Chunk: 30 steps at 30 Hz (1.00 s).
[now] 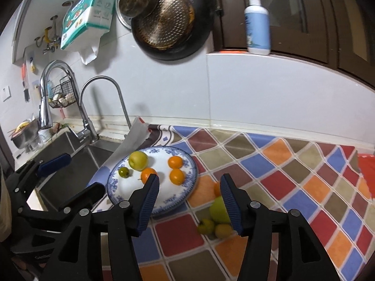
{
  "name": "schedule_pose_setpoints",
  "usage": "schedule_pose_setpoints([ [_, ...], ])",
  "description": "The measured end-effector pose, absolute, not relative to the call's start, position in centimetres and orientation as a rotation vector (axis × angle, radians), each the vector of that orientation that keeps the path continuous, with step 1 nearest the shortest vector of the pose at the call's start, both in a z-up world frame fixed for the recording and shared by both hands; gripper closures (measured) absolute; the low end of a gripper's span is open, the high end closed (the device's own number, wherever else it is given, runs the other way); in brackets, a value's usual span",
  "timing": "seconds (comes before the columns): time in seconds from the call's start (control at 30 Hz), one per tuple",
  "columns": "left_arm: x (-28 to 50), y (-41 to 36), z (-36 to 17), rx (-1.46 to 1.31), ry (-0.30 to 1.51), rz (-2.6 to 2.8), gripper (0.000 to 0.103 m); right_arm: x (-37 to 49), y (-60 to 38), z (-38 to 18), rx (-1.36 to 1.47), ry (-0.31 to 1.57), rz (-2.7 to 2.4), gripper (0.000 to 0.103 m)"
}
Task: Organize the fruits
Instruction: 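Move both open tools back to the remaining fruit pile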
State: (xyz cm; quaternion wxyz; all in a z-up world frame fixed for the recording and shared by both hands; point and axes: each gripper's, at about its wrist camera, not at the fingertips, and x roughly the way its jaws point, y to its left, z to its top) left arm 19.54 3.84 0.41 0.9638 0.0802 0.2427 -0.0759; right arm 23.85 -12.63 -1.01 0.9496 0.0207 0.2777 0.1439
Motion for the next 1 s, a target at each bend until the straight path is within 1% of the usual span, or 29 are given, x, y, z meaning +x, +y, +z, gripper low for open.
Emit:
schedule_pose_setpoints([
  [0.1,18.6,2.8,0.3,0.187,0.472,-0.17,0.011,22.9,-13.7,-1.2,0.04,0.563,0.268,0.048],
  [0.37,17.5,0.1,-0.7,0.248,0.461,-0.227,0.011,20.9,-15.8,-2.3,-0.009,0.582,0.23,0.048],
  [0.67,18.5,-2.3,-2.5,0.314,0.501,-0.317,0.012,20.8,-17.0,-3.9,-0.1,0.62,0.264,0.048],
  [0.73,18.9,-2.8,-3.2,0.34,0.512,-0.339,0.013,21.2,-17.0,-4.5,-0.122,0.635,0.285,0.048],
  [0.83,19.6,-3.3,-4.1,0.384,0.526,-0.37,0.017,21.8,-16.9,-5.4,-0.155,0.662,0.314,0.048],
  [0.9,20.1,-3.5,-4.7,0.406,0.539,-0.389,0.021,22.3,-16.7,-6.0,-0.179,0.675,0.33,0.048],
  [0.97,20.8,-3.7,-5.5,0.425,0.558,-0.41,0.024,22.8,-16.4,-6.5,-0.202,0.683,0.342,0.048],
  [1.0,21.1,-3.8,-5.8,0.431,0.568,-0.418,0.027,23.0,-16.3,-6.7,-0.214,0.686,0.35,0.048],
])
